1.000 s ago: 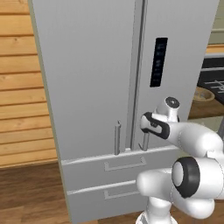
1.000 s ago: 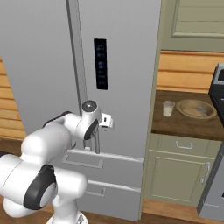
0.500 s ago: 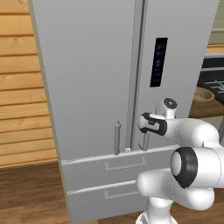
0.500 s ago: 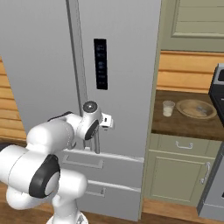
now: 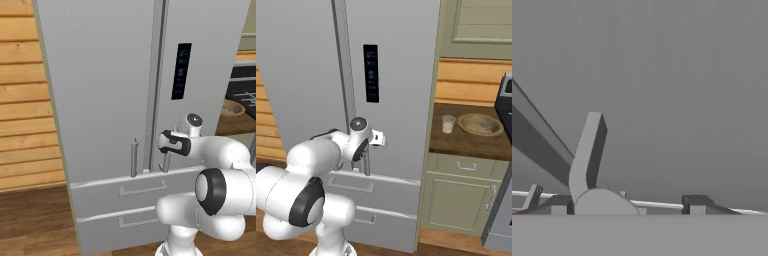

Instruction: Grab a lemon wedge from the fridge and one ice cube from the ice bowl, and put them in the glass of lemonade.

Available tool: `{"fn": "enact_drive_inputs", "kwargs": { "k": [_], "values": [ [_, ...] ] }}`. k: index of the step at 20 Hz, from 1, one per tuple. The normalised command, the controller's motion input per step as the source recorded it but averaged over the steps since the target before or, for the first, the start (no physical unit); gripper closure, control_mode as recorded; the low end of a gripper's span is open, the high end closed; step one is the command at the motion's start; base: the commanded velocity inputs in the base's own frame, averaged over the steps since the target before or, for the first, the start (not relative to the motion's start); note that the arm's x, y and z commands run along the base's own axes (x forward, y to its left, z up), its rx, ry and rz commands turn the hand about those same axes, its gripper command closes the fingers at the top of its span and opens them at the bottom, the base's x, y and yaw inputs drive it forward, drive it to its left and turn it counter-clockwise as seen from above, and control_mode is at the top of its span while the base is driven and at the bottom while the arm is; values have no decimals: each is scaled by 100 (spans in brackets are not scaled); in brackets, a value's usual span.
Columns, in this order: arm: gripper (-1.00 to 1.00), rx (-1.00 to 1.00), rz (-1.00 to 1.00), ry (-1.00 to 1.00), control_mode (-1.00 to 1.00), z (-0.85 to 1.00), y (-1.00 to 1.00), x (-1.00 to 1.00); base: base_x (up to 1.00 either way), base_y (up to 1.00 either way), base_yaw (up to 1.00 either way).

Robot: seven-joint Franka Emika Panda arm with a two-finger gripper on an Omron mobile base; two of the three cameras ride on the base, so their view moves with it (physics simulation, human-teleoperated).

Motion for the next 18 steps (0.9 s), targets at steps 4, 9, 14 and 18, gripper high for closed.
{"fn": "enact_drive_inputs", "kwargs": {
  "k": [4, 9, 14, 18],
  "values": [
    [100, -2, 0, 0, -100, 0, 0, 4, 0, 0, 0],
    [100, -1, -4, 0, -100, 0, -18, -5, 0, 0, 0],
    [100, 0, -10, 0, -100, 5, -67, -39, 0, 0, 0],
    [100, 6, -11, 4, -100, 20, -99, -43, 0, 0, 0]
  ]
}}
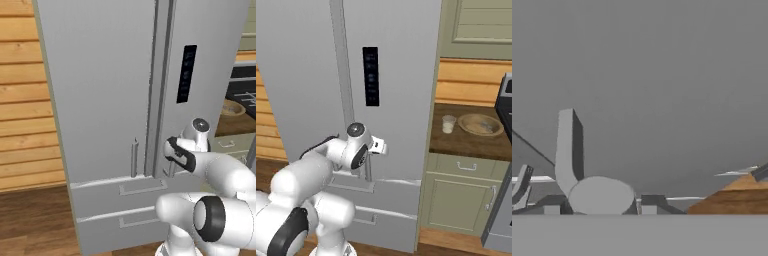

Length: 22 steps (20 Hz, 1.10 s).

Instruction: Grab a lemon wedge from the fridge and one ice cube from the ice bowl, and put them in the glass of lemonade.

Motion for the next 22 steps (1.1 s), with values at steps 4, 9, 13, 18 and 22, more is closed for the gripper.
{"fn": "enact_drive_inputs", "kwargs": {
  "k": [4, 9, 13, 18, 22],
  "values": [
    [100, 9, -9, 0, -100, 18, -98, -70, 0, 0, 0],
    [100, 11, -6, 0, -100, 39, -94, -79, 0, 0, 0],
    [100, 11, -11, 0, -100, 43, -93, -72, 0, 0, 0],
    [100, 10, -13, 0, -100, 48, -74, -71, 0, 0, 0],
    [-100, 3, -13, 0, -100, 47, -31, -61, 0, 0, 0]
  ]
}}
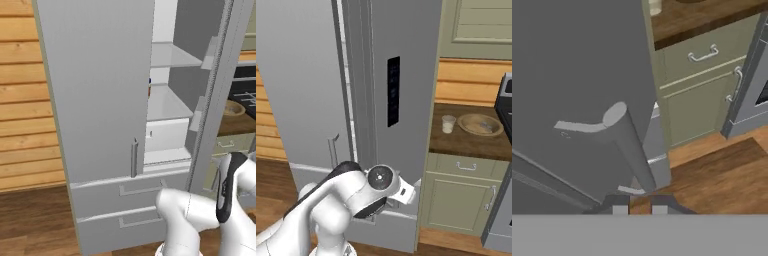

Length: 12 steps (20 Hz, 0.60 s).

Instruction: Grab a lemon wedge from the fridge and one ice cube from the ice bowl, and put them in the glass of lemonade.

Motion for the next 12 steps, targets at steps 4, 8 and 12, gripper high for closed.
{"fn": "enact_drive_inputs", "kwargs": {
  "k": [4, 8, 12],
  "values": [
    [-100, 0, 0, -2, -100, 100, -1, -48, 0, 0, 0],
    [-100, 0, 0, -7, -100, 100, 13, -71, 0, 0, 0],
    [-100, 0, 0, -5, -100, 100, 46, -92, 0, 0, 0]
  ]
}}
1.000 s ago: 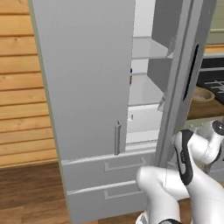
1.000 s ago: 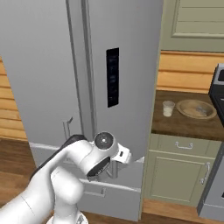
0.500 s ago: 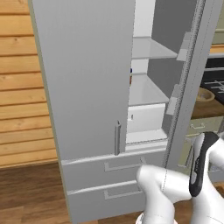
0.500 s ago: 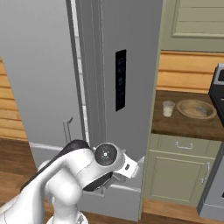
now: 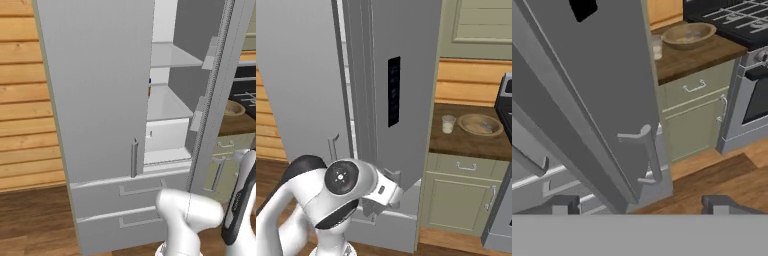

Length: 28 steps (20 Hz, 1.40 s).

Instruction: Grab a lemon wedge from the fridge and one ice cube from the ice bowl, and put them in the glass of lemonade.

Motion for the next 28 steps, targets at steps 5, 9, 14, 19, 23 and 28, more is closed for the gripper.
{"fn": "enact_drive_inputs", "kwargs": {
  "k": [5, 9, 14, 19, 23, 28],
  "values": [
    [-100, -7, -6, 0, -100, 100, 98, -25, 0, 0, 0],
    [-100, -19, -12, 3, -100, 100, 100, 0, 0, 0, 0],
    [-100, -27, -6, 28, -100, 76, 99, 27, 0, 0, 0],
    [-100, -37, -1, 55, -100, 3, 24, 98, 0, 0, 0],
    [-100, -38, 0, 54, -100, -15, 0, 99, 0, 0, 0],
    [-100, -45, 0, 23, -100, -64, 0, 78, 0, 0, 0]
  ]
}}
